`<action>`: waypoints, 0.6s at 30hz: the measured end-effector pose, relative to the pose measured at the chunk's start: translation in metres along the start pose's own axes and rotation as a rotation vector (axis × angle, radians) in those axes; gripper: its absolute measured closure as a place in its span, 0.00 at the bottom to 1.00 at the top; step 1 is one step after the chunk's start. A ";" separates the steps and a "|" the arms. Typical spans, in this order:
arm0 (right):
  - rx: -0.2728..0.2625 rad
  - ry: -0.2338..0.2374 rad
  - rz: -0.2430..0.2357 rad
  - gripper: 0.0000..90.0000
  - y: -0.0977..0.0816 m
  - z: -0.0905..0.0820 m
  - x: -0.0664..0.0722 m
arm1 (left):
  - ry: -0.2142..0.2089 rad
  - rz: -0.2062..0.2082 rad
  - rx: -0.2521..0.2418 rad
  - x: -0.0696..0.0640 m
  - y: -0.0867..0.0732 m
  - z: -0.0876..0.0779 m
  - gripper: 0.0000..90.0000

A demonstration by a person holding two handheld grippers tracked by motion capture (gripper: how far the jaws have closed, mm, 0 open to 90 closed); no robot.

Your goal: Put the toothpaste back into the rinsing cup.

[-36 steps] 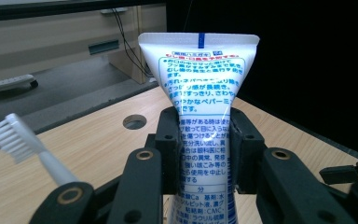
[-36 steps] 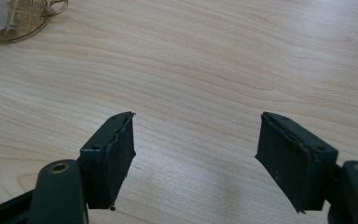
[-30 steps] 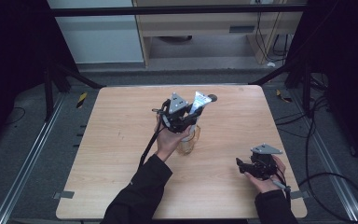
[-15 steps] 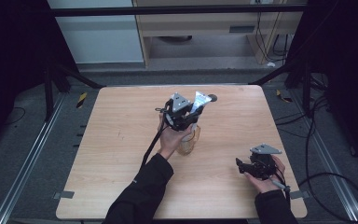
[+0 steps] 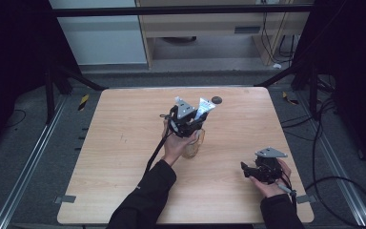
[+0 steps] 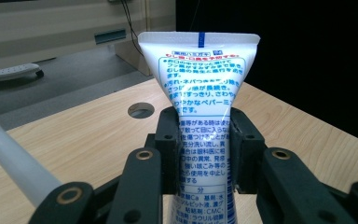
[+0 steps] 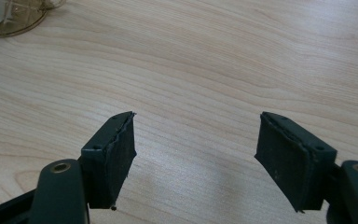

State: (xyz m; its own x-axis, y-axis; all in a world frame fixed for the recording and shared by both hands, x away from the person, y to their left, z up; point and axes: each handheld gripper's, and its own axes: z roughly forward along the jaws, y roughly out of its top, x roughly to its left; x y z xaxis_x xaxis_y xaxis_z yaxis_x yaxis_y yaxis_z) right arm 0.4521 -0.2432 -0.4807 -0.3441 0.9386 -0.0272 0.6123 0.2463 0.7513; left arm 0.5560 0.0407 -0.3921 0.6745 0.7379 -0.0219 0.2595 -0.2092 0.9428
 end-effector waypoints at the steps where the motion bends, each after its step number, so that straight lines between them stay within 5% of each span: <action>1: 0.000 0.002 0.002 0.31 0.000 0.000 0.000 | -0.002 -0.001 0.001 0.000 -0.001 0.000 0.76; 18: 0.006 -0.004 -0.004 0.31 0.000 0.000 0.001 | 0.008 0.000 -0.004 0.000 -0.021 -0.002 0.76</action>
State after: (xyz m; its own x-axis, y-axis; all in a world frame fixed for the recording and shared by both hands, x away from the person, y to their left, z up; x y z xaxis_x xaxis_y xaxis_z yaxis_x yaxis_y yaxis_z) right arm 0.4519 -0.2426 -0.4813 -0.3436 0.9385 -0.0327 0.6151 0.2512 0.7474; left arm 0.5488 0.0461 -0.4118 0.6691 0.7429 -0.0194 0.2566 -0.2064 0.9442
